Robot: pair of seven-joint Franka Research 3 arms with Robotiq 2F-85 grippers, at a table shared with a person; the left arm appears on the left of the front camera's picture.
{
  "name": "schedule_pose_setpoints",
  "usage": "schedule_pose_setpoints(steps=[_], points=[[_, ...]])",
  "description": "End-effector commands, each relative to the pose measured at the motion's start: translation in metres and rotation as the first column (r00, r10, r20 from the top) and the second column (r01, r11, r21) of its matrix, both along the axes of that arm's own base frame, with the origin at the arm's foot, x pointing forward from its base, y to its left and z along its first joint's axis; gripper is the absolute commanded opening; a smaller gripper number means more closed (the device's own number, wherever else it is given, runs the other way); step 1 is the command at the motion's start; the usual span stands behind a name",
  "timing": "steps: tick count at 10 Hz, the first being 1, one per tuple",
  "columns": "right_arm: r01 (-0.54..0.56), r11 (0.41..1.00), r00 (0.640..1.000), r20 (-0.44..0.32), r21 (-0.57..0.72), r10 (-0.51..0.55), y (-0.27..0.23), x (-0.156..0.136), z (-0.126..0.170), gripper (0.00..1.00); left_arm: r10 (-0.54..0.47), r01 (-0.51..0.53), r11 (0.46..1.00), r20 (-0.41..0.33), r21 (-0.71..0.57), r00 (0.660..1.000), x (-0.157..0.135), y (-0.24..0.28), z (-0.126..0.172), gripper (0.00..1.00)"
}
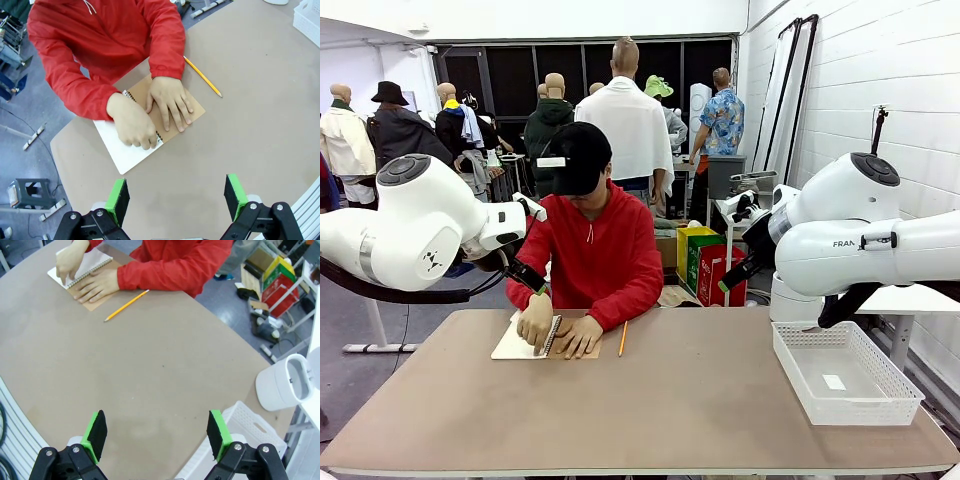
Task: Sort the paper based on its condition.
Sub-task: If a person hands you a paper, place it in the Organizing basket , and if it's crumpled, put it in the Trash can.
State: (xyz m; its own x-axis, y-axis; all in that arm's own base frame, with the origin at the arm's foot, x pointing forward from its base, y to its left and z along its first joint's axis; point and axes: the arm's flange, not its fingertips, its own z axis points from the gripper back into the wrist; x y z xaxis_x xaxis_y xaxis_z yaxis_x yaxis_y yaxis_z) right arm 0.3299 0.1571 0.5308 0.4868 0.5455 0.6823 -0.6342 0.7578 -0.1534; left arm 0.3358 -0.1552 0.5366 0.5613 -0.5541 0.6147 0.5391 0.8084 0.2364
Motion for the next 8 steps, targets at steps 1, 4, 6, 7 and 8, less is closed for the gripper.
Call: schedule_pose_setpoints(steps=[1, 4, 6, 7, 8], points=[[0.0, 1.0, 1.0, -0.001, 0.001, 0.0, -0.0007, 0.0004, 0.0, 1.0, -0.004, 0.004, 1.0, -0.002, 0.004, 1.0, -0.0003, 0.0, -0.0002, 1.0], [0.0, 1.0, 1.0, -0.001, 0.001, 0.0, -0.0007, 0.0004, 0.0, 1.0, -0.004, 0.004, 1.0, -0.002, 0.004, 1.0, -0.0003, 0.0, -0.0002, 1.0], [0.0, 1.0, 1.0, -0.001, 0.001, 0.0, -0.0007, 0.0004, 0.0, 1.0, -0.004, 0.004, 1.0, -0.002, 0.004, 1.0, -0.0003, 0.0, -0.0002, 1.0], [0.0, 1.0, 1.0, -0.001, 0.001, 0.0, -0.0007, 0.0004, 0.0, 1.0, -0.004, 0.004, 1.0, -0.002, 0.004, 1.0, -0.0003, 0.0, -0.0002, 1.0], [0.0, 1.0, 1.0, -0.001, 0.001, 0.0, -0.0007, 0.0004, 0.0, 1.0, -0.004, 0.004, 1.0, -0.002, 0.004, 1.0, -0.0003, 0.0, -0.0002, 1.0]])
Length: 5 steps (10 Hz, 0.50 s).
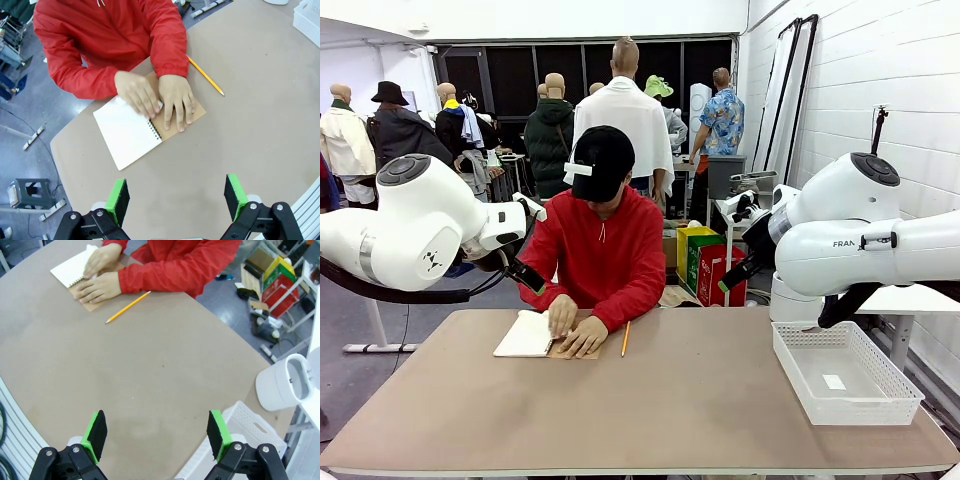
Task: Sort the paper based on its condition.
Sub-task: If a person hands you a paper, place it in the Organizing basket , and if it's crumpled, put it in the Trash can.
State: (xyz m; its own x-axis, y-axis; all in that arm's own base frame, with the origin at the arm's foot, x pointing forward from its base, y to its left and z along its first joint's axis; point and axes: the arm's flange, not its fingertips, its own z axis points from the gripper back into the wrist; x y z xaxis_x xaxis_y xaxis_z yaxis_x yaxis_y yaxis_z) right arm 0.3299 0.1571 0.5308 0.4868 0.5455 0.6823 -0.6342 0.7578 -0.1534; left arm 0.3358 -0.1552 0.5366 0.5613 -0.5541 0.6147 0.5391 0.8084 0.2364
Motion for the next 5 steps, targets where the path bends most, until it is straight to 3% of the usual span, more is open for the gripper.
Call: schedule_pose_setpoints(steps=[1, 5], points=[[0.0, 1.0, 1.0, -0.001, 0.001, 0.0, -0.0007, 0.0004, 0.0, 1.0, -0.004, 0.004, 1.0, -0.002, 0.004, 1.0, -0.0003, 0.0, -0.0002, 1.0], [0.0, 1.0, 1.0, -0.001, 0.001, 0.0, -0.0007, 0.0004, 0.0, 1.0, -0.004, 0.004, 1.0, -0.002, 0.004, 1.0, -0.0003, 0.0, -0.0002, 1.0]])
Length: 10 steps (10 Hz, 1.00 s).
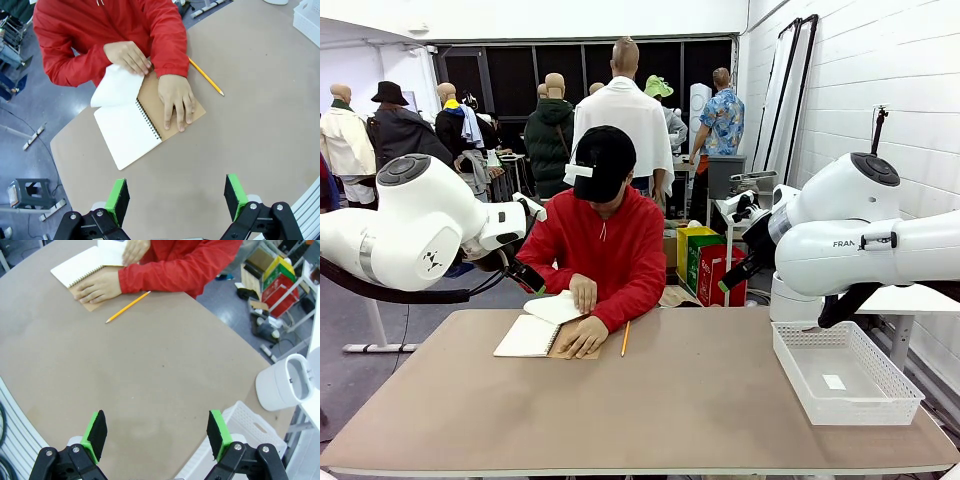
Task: Sort the paper based on its condition.
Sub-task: If a person hands you a paper, place it in the Organizing basket , and if it's crumpled, put it in the Trash can.
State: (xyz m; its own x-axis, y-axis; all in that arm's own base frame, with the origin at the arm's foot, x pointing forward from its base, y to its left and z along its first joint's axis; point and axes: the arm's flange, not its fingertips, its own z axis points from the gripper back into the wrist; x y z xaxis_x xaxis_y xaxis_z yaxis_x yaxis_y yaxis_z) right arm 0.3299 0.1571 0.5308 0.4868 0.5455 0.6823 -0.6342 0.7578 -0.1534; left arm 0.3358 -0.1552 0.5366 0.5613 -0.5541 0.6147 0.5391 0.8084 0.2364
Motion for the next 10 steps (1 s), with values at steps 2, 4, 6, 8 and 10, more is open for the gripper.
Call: schedule_pose_setpoints(steps=[2, 4, 6, 8, 10], points=[[0.0, 1.0, 1.0, -0.001, 0.001, 0.0, -0.0007, 0.0004, 0.0, 1.0, -0.004, 0.004, 1.0, -0.002, 0.004, 1.0, -0.0003, 0.0, -0.0002, 1.0], [0.0, 1.0, 1.0, -0.001, 0.001, 0.0, -0.0007, 0.0004, 0.0, 1.0, -0.004, 0.004, 1.0, -0.002, 0.004, 1.0, -0.0003, 0.0, -0.0002, 1.0], [0.0, 1.0, 1.0, -0.001, 0.001, 0.0, -0.0007, 0.0004, 0.0, 1.0, -0.004, 0.004, 1.0, -0.002, 0.004, 1.0, -0.0003, 0.0, -0.0002, 1.0], [0.0, 1.0, 1.0, -0.001, 0.001, 0.0, -0.0007, 0.0004, 0.0, 1.0, -0.004, 0.004, 1.0, -0.002, 0.004, 1.0, -0.0003, 0.0, -0.0002, 1.0], [0.0, 1.0, 1.0, -0.001, 0.001, 0.0, -0.0007, 0.0004, 0.0, 1.0, -0.004, 0.004, 1.0, -0.002, 0.004, 1.0, -0.0003, 0.0, -0.0002, 1.0]])
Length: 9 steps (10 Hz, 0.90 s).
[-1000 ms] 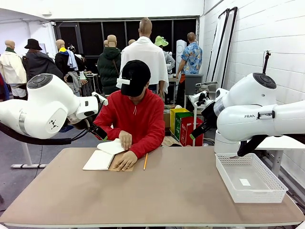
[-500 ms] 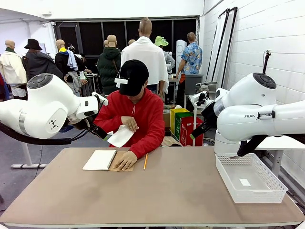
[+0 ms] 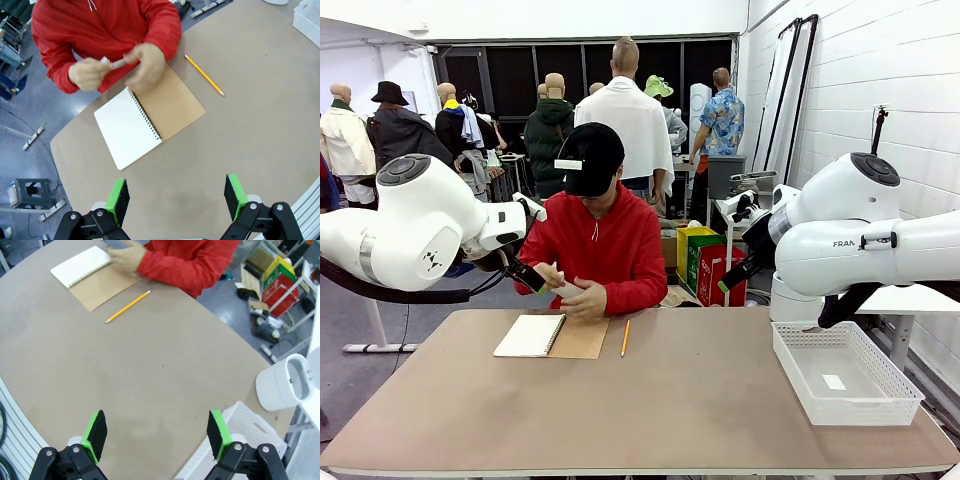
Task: Sort the paper based on its condition.
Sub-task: If a person hands you a paper, place it in the Organizing basket , and if it's crumpled, put it in the Trash can.
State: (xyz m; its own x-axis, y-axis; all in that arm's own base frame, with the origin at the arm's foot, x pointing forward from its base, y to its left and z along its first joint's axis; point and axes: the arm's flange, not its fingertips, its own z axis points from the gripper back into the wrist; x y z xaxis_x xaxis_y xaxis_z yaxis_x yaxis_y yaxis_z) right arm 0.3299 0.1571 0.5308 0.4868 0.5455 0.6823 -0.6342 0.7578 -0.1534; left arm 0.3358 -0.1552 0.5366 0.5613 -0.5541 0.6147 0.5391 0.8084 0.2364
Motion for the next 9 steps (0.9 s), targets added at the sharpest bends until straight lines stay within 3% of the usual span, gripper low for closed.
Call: schedule_pose_setpoints(steps=[1, 9], points=[[0.0, 1.0, 1.0, -0.001, 0.001, 0.0, -0.0007, 0.0004, 0.0, 1.0, -0.004, 0.004, 1.0, -0.002, 0.004, 1.0, -0.0003, 0.0, -0.0002, 1.0], [0.0, 1.0, 1.0, -0.001, 0.001, 0.0, -0.0007, 0.0004, 0.0, 1.0, -0.004, 0.004, 1.0, -0.002, 0.004, 1.0, -0.0003, 0.0, -0.0002, 1.0]])
